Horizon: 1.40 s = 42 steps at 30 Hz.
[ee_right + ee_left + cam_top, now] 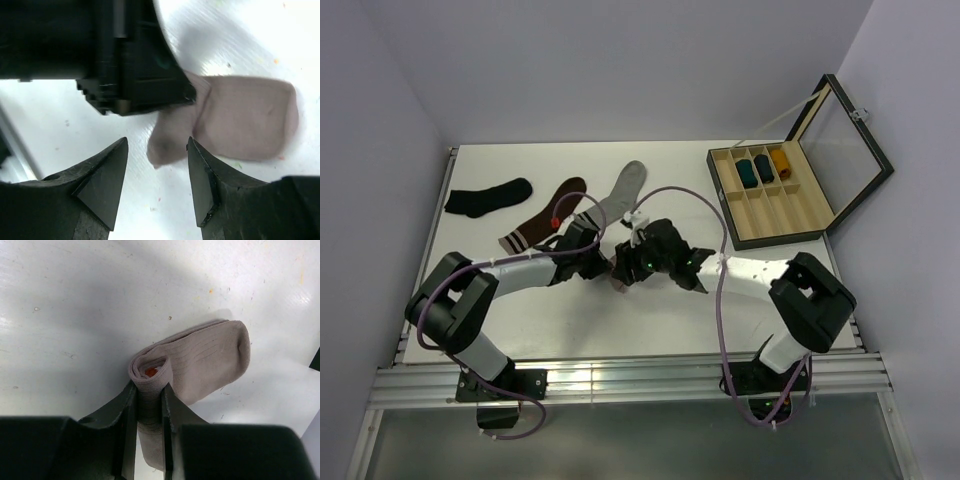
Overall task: Roll the socks
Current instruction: Roll the sock at the center of the board.
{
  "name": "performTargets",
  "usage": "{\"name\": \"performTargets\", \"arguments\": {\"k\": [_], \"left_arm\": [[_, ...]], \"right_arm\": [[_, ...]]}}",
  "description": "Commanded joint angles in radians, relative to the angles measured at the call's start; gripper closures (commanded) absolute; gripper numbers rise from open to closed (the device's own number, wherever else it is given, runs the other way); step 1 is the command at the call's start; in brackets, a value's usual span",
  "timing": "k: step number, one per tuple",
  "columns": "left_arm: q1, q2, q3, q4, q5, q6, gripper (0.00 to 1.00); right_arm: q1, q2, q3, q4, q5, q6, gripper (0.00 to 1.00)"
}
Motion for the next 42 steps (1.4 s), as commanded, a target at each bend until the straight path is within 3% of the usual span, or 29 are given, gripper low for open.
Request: {"name": "performTargets", "arguments": {"k": [1,8,20,22,25,26,28,29,32,34,37,42], "left_arm": [[-0.001,0.030,0.023,-0.096,-0.022,0.048,0.90],[-0.001,0.044,0.040,-0.105,-0.005,0.057,0.90],[-0.001,0.041,0.044,-0.111,-0.005,0.051,0.88],[-0.001,0.033,0.041,-0.111,-0.008,0.046,0.87],[-0.001,0.013,0.031,-0.108,-0.016,0.037,0.84],[-0.001,0.006,0.026,-0.107,-0.017,0.033,0.80],[-0.001,-0.017,0.011,-0.094,-0.025,0.023,0.75],[-0.001,-0.025,0.006,-0.090,-0.030,0.019,0.70],[-0.001,-0.060,-0.017,-0.074,-0.045,0.002,0.61],[-0.001,-0.086,-0.035,-0.058,-0.053,-0.010,0.55],[-0.001,-0.120,-0.067,-0.019,-0.053,-0.024,0.36],[-0.001,-0.166,-0.112,0.010,-0.066,-0.035,0.29]], "right_arm": [[0.082,-0.020,-0.018,0.071,0.290,-0.114,0.41],[0.189,0.069,0.045,0.067,0.408,-0.197,0.42],[0.252,0.184,0.066,0.001,0.444,-0.191,0.46],[0.255,0.198,0.068,-0.008,0.456,-0.184,0.50],[0.258,0.206,0.063,-0.016,0.451,-0.171,0.63],[0.258,0.209,0.060,-0.019,0.447,-0.164,0.76],[0.254,0.206,0.054,-0.025,0.436,-0.155,0.85],[0.249,0.200,0.049,-0.028,0.400,-0.136,0.93],[0.203,0.181,0.032,-0.028,0.272,-0.084,1.00],[0.151,0.166,0.022,-0.025,0.194,-0.058,1.00],[0.078,0.183,0.032,-0.033,0.016,-0.001,1.00],[-0.029,0.250,0.062,-0.010,-0.307,0.071,1.00]]}}
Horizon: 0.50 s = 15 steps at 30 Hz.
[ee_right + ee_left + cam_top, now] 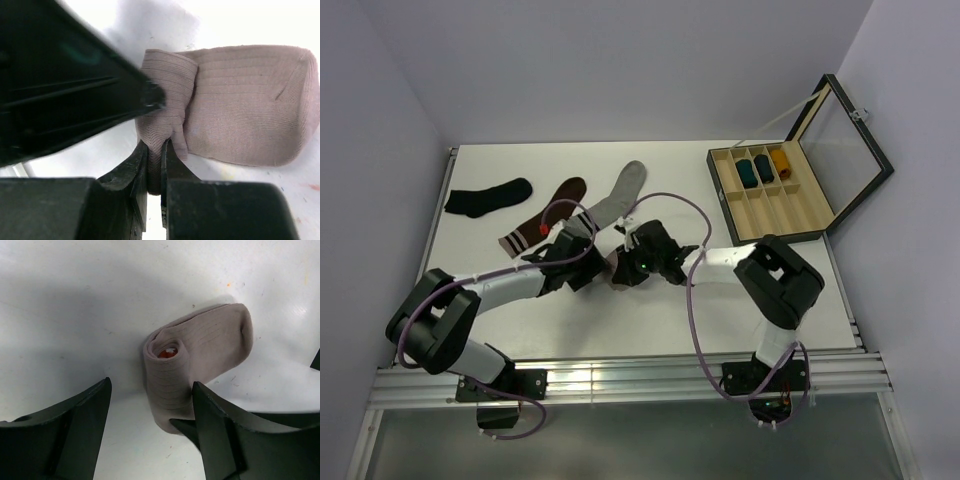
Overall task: Roll the socks
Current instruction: Roll the sock at the center of the board.
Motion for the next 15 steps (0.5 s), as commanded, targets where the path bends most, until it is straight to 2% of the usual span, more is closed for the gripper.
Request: {"name": "performTargets", "arguments": {"k": [1,8,15], "left_arm": [[-0.005,-0.045,-0.028,0.043,-0.033,-0.013,0.29],[-0.005,-0.039,-0.048,0.090,-0.021,-0.013,0.32],[-0.005,0.009,-0.040,0.117,0.003,-0.007,0.38]], "right_arm": [[-0.067,0.085,0.018,-0.042,-0.318,0.095,1.00],[-0.170,0.200,0.035,0.056,-0.547,0.224,1.00],[-0.211,0.272,0.107,0.001,-0.610,0.241,1.00]]}}
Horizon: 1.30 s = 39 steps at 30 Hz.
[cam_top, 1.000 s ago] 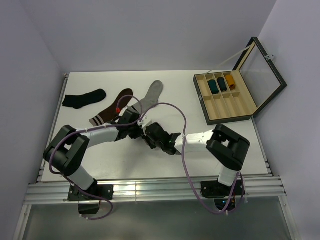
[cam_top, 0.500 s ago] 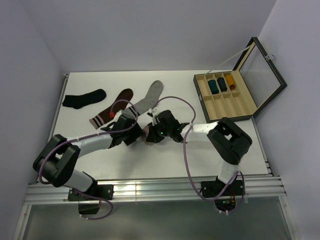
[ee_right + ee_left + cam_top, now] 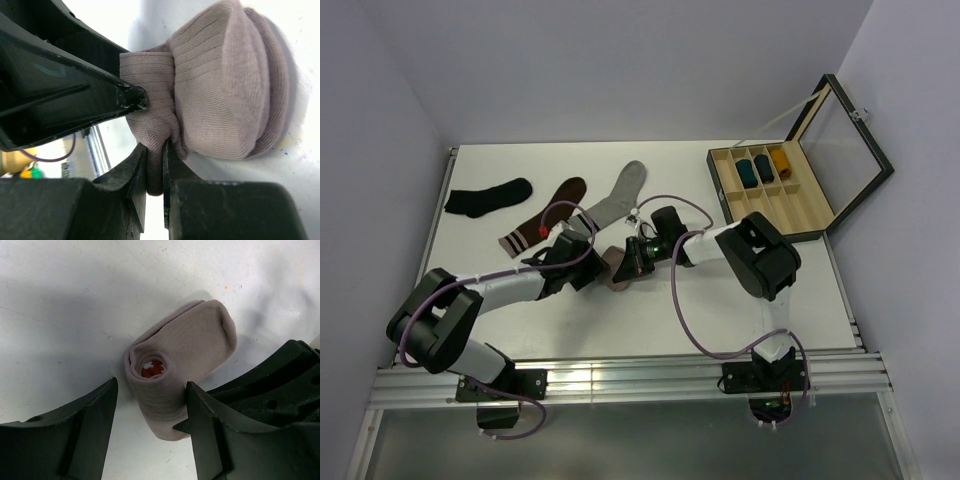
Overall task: Roll the socks
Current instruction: Roll the sock at the center of the board.
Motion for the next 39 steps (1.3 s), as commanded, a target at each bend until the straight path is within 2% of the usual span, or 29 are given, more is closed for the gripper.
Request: {"name": "performTargets", "arguments": {"k": [1,9,12,15,18,19,21,22,25,26,30,33,39], "left_arm": [[-0.005,0.022,0.004,0.049,0.009,-0.002,0.39],[-0.005,0.076,0.012,0.047,0.023,0.004,0.46],[-0.005,0.080,0.007,0.047,0.023,0.001,0.52],[-0.005,0.087,0.008,0.034,0.018,0.002,0.62],[-0.005,0.100,0.018,0.014,0.015,0.004,0.75],[-0.005,0.103,0.022,0.009,0.015,0.004,0.81],[-0.005,0.114,0.033,-0.003,0.016,0.010,0.87],[-0.005,0.117,0.038,-0.003,0.018,0.013,0.90],[-0.005,0.133,0.065,-0.054,0.015,0.032,0.91],[-0.005,0.136,0.076,-0.060,0.015,0.039,0.91],[-0.005,0.145,0.100,-0.088,0.018,0.053,0.92],[-0.005,0.156,0.122,-0.104,0.027,0.062,0.93],[-0.005,0.157,0.131,-0.117,0.036,0.062,0.93]], "right_arm": [[-0.002,0.047,0.034,-0.106,-0.033,0.002,1.00],[-0.002,0.067,0.140,-0.258,-0.039,-0.052,0.99],[-0.004,0.077,0.162,-0.280,-0.037,-0.054,0.98],[-0.002,0.084,0.168,-0.289,-0.022,-0.055,0.97],[-0.001,0.043,0.145,-0.277,0.025,-0.069,0.90],[-0.001,0.025,0.136,-0.273,0.042,-0.073,0.83],[0.003,-0.058,0.096,-0.254,0.116,-0.093,0.72],[0.007,-0.093,0.079,-0.247,0.148,-0.104,0.62],[0.041,-0.227,0.010,-0.215,0.324,-0.142,0.48],[0.053,-0.257,-0.025,-0.198,0.375,-0.153,0.46],[0.143,-0.418,-0.104,-0.136,0.727,-0.225,0.44],[0.243,-0.459,-0.137,-0.080,0.872,-0.296,0.45],[0.335,-0.407,-0.118,-0.040,0.926,-0.350,0.49]]}}
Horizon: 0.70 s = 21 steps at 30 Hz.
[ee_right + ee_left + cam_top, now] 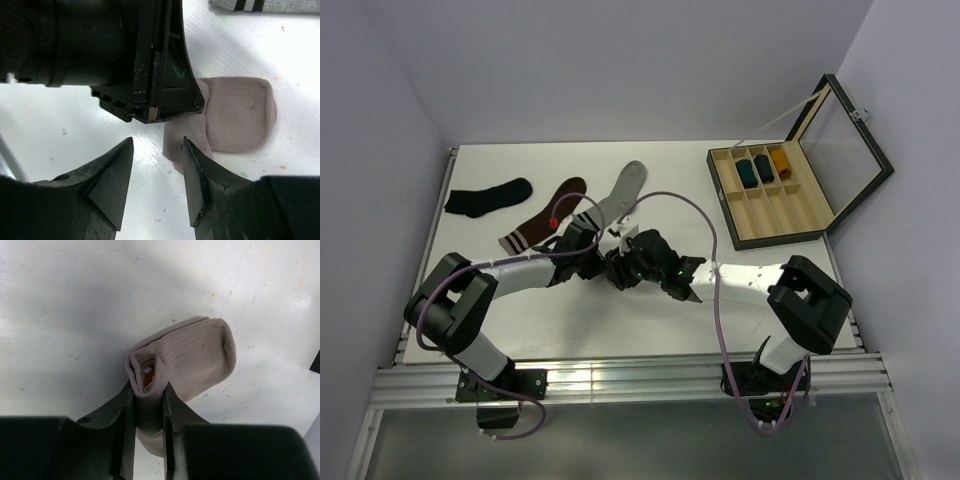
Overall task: Roll the socks
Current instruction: Roll the sock at the center of the board.
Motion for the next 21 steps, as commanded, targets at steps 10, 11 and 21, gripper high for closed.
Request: {"name": "performTargets", "arguments": {"k": [10,11,21], "left_arm": [[-0.002,0.034,0.016,-0.084,0.014,0.034,0.93],[-0.004,0.034,0.015,-0.082,0.015,0.033,0.93],[-0.004,0.035,0.011,-0.075,0.026,0.028,0.93]], "right_arm": [[0.043,0.139,0.025,0.056,0.140,-0.082,0.49],[0.043,0.142,0.024,0.053,0.134,-0.082,0.49],[0.059,0.216,0.045,0.018,0.031,-0.093,0.45]]}}
